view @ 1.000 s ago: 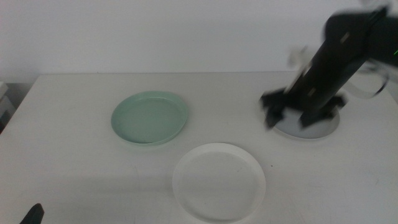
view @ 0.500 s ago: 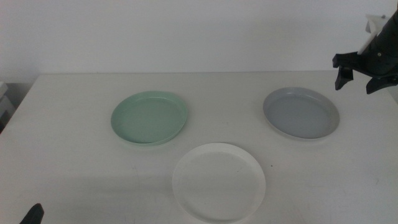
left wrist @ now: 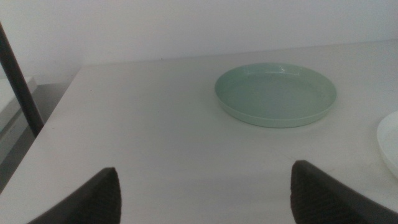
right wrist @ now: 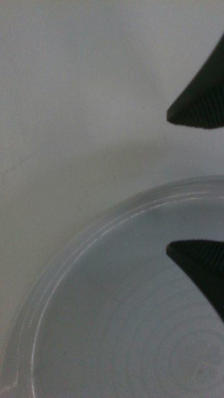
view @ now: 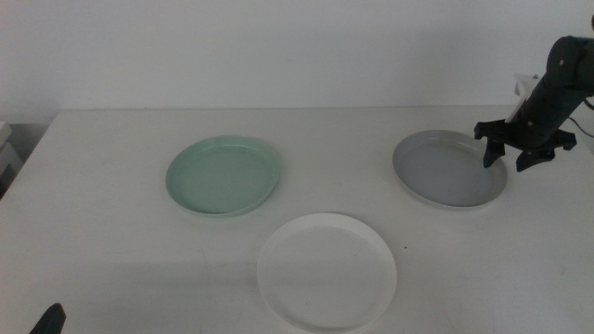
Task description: Stack the three bowls on top of each other.
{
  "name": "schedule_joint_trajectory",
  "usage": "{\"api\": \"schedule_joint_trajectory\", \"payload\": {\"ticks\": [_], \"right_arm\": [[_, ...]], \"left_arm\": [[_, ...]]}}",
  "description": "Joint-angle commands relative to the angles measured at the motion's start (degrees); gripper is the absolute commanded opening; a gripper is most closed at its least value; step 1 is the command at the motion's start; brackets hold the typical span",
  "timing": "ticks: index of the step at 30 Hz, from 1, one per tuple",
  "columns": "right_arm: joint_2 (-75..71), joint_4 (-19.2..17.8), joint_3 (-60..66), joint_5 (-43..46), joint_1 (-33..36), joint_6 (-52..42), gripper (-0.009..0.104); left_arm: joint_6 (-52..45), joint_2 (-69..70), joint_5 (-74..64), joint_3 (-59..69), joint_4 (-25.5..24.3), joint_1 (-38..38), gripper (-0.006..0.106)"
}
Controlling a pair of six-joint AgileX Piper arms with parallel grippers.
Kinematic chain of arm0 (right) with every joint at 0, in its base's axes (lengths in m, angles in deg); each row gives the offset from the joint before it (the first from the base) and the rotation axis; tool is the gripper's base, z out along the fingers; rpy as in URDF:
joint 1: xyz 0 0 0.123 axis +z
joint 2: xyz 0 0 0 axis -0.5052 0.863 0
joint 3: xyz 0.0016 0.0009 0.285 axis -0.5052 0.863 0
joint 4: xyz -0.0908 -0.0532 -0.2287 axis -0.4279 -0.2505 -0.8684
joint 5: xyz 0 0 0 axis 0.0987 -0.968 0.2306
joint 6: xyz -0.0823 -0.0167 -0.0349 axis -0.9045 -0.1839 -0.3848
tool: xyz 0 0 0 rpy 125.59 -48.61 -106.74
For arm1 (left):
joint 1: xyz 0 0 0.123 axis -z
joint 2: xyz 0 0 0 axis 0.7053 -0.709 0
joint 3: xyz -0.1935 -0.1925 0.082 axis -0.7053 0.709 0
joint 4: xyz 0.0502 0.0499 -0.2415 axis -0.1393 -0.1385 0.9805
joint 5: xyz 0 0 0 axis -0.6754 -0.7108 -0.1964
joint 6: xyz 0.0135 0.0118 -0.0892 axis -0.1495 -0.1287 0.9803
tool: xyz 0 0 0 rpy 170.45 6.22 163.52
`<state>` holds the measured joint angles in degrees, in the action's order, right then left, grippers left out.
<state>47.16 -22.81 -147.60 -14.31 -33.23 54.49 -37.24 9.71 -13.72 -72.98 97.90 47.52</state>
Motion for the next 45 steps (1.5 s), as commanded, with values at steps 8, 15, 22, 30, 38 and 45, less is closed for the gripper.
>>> {"api": "schedule_joint_trajectory", "payload": {"ticks": [8,15,22,30,38,45], "right_arm": [[-2.9,0.3,-1.9,1.8,-0.4,-1.4,0.009],[-7.6,1.1,-1.7,-1.7,-0.3,-3.9,-0.001],[-24.6,10.1,12.7,2.7,2.9,-6.8,-0.001],[-39.6,14.8,30.2,6.9,13.9,-7.1,-0.001],[-40.0,15.4,38.3,14.7,24.2,-4.0,-0.001],[-36.2,15.6,41.6,19.9,27.4,-2.2,-0.001]], "left_arm": [[0.7,0.3,4.1,-0.3,0.7,0.1,0.097],[0.7,0.3,4.1,-0.3,0.7,0.1,0.097],[0.7,0.3,4.1,-0.3,0.7,0.1,0.097],[0.7,0.3,4.1,-0.3,0.7,0.1,0.097],[0.7,0.3,4.1,-0.3,0.7,0.1,0.097],[0.7,0.3,4.1,-0.3,0.7,0.1,0.097]]}}
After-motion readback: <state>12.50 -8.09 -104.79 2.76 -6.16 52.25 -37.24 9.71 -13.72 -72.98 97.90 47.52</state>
